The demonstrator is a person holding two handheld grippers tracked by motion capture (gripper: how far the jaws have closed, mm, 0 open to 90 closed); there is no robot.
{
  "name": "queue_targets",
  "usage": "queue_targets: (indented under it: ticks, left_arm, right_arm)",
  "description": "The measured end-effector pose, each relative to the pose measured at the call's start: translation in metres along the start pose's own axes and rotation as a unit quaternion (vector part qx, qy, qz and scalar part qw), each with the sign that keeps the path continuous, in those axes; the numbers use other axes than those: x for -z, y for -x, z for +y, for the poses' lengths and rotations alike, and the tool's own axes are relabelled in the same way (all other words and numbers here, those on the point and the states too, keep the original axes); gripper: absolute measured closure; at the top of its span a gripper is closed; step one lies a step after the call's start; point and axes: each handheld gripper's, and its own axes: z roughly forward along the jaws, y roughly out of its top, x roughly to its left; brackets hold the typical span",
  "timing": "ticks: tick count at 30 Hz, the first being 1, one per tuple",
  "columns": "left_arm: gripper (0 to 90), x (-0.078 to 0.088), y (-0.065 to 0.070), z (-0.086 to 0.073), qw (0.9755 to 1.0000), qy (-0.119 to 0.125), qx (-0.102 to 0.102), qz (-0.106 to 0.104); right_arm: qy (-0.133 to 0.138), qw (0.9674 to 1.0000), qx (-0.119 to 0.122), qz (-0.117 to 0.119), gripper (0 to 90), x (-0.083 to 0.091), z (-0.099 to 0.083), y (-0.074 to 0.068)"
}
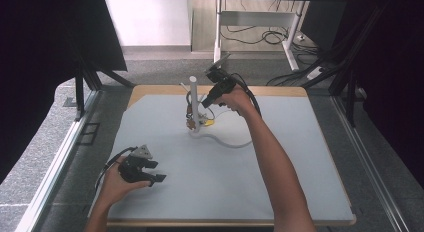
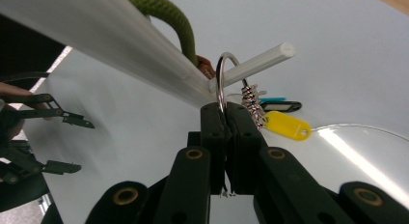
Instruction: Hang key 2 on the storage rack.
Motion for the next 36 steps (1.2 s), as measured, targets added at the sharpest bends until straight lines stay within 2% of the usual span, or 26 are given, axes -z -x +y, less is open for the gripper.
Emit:
queue_targets:
  ticks: [5, 11, 19, 24, 31, 36]
  left_arm:
    - [37.6, -0.001, 0.0, 0.0, 1.0, -0.002, 0.0, 0.0]
    - [37.6, -0.003, 0.0, 0.0, 1.0, -0.004, -0.004, 0.001]
    - [37.6, -0.004, 0.0, 0.0, 1.0, -0.007, -0.005, 0.001]
    - [37.5, -0.004, 0.0, 0.0, 0.9999, -0.011, -0.009, 0.002]
    - [37.5, -0.001, 0.0, -0.001, 0.9999, -0.007, -0.006, 0.007]
    - [37.4, -0.001, 0.001, 0.0, 0.9999, -0.009, -0.005, 0.008]
  right_arm:
    - [0.005, 0.9999, 0.001, 0.016, 86.0, -0.005, -0.006, 0.0]
    - [0.008, 0.9998, 0.004, 0.016, 81.6, -0.004, -0.012, 0.0]
    - [0.016, 0.9998, 0.005, 0.005, 76.7, 0.008, -0.018, 0.002]
    - [0.024, 0.9996, 0.011, -0.01, 68.1, 0.021, -0.025, 0.001]
    - [0.051, 0.9978, 0.027, -0.032, 56.4, 0.045, -0.05, -0.003]
    - [0.08, 0.9955, 0.039, -0.033, 51.1, 0.06, -0.077, -0.005]
